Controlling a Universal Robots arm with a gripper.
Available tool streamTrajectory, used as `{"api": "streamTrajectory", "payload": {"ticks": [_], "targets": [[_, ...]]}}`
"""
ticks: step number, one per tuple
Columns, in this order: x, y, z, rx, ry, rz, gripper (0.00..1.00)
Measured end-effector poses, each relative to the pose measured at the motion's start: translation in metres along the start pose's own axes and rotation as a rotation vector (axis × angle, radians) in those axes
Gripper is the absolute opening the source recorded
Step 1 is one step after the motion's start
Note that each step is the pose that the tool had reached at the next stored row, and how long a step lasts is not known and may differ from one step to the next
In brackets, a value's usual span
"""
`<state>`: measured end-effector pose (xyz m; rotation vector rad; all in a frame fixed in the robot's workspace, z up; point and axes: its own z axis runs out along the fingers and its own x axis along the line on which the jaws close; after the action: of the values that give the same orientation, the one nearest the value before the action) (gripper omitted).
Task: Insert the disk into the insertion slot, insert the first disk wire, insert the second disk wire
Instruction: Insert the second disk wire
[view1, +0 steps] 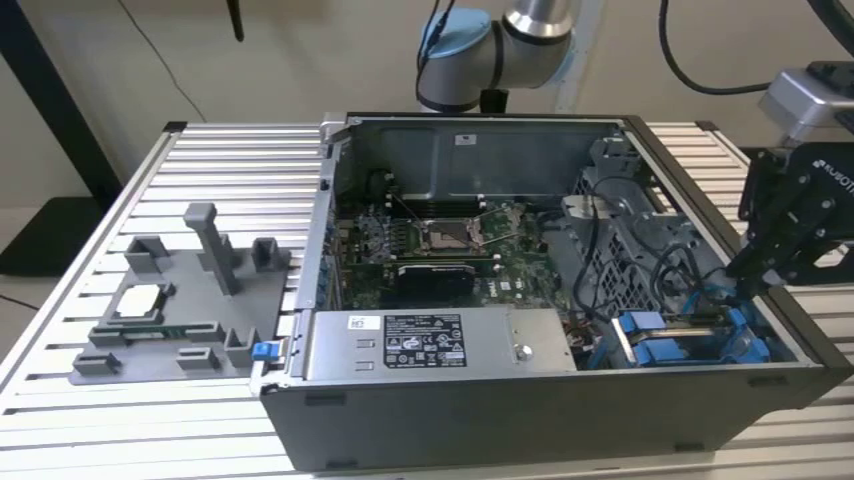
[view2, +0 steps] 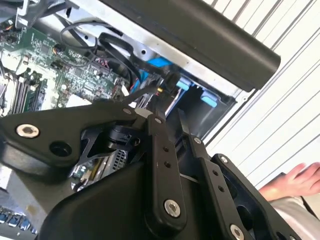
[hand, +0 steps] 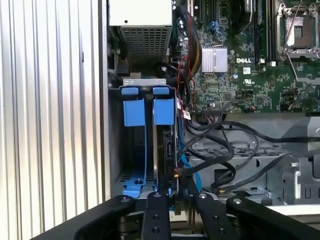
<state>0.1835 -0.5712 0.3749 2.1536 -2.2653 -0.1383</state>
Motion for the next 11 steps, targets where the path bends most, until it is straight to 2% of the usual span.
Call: {"api": "streamTrajectory", "payload": {"ticks": [6, 11], "targets": [[-0.0007, -0.0142, -0.0006, -0.0019, 0.0002, -0.001, 1.0], [-0.0005, -0.0197, 0.0069, -0.0064, 0.0004, 0.0, 1.0]]}}
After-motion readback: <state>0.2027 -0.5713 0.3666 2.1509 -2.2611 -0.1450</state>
